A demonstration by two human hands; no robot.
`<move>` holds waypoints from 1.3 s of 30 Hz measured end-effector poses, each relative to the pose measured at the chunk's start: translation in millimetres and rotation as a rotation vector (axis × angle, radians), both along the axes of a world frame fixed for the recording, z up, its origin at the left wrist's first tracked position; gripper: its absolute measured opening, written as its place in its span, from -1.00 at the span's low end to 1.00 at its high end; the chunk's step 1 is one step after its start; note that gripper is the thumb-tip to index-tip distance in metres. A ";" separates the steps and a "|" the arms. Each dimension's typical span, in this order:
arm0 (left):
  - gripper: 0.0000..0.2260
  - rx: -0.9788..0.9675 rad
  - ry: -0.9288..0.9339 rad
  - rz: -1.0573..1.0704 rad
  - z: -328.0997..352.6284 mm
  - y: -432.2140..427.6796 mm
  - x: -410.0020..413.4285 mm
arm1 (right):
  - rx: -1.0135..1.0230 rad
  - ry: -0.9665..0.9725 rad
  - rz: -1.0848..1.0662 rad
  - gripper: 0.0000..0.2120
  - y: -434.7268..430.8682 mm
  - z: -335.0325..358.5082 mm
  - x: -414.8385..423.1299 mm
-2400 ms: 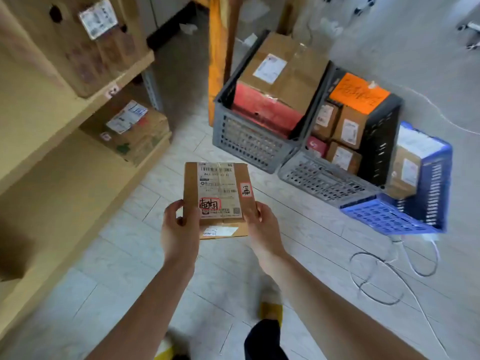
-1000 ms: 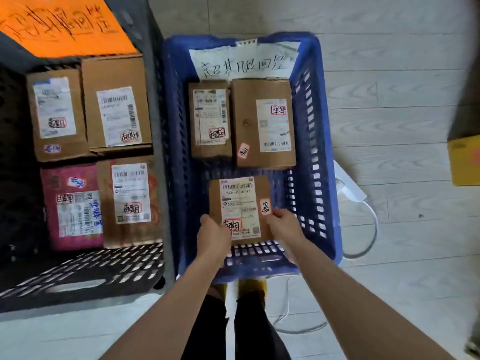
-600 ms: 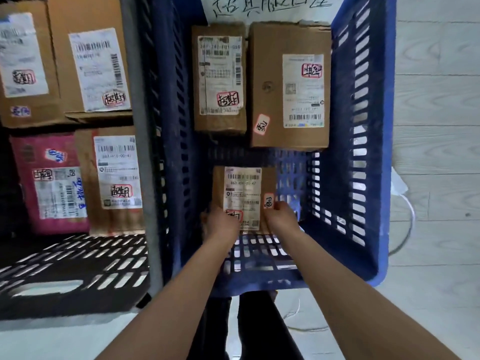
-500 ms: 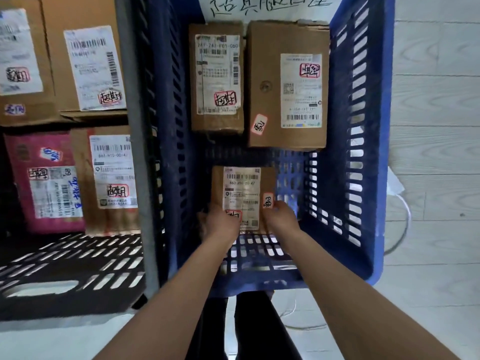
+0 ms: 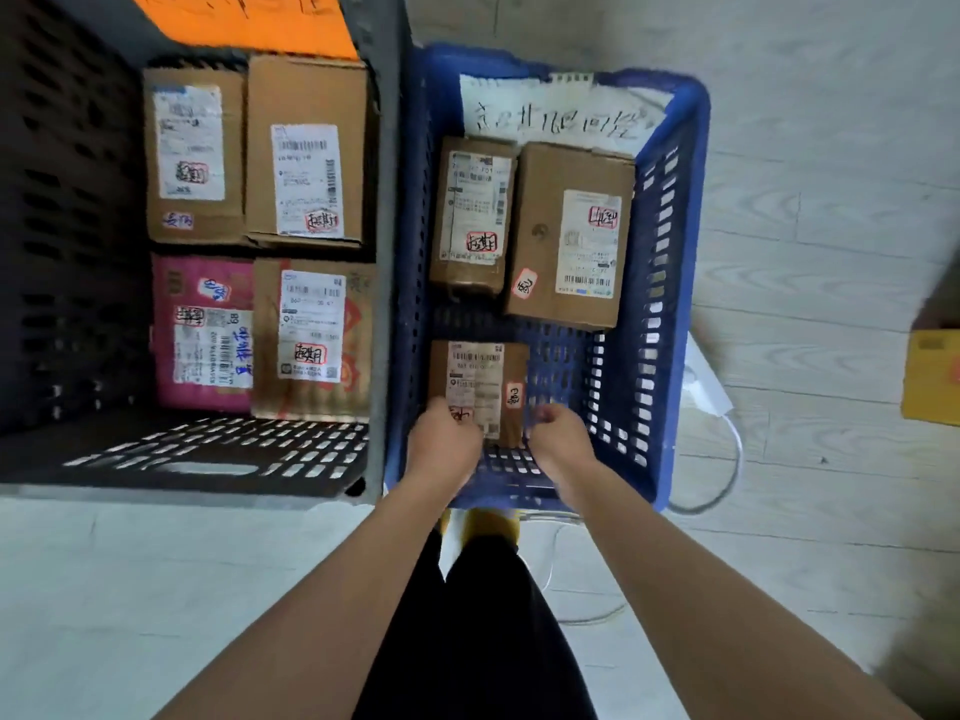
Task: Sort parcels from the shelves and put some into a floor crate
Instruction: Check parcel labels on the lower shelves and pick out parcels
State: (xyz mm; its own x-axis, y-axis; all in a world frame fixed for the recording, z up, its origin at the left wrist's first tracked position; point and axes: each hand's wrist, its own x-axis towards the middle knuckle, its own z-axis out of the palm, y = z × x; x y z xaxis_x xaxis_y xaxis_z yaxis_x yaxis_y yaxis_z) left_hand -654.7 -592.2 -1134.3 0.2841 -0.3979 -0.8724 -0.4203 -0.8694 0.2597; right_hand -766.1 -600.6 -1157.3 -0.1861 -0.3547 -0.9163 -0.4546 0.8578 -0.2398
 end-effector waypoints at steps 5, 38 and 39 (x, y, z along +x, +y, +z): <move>-0.68 -0.170 0.042 0.225 112.6 8.2 32.6 | -0.112 -0.038 0.117 -0.69 -19.5 114.0 23.1; -0.72 -0.289 -0.559 1.339 368.4 856.9 574.8 | -0.338 -0.527 1.336 -0.74 633.7 415.3 678.7; -0.72 -0.285 -0.560 1.362 360.1 867.8 580.2 | -0.325 -0.518 1.346 -0.73 645.1 403.9 687.6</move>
State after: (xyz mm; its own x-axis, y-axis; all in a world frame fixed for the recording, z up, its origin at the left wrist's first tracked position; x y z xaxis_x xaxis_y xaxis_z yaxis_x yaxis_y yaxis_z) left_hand -74.5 275.7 -774.3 0.8286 0.3055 -0.4691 0.5478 -0.6155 0.5667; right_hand -78.5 44.6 -753.5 0.7574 -0.1892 -0.6249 -0.6526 -0.2520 -0.7146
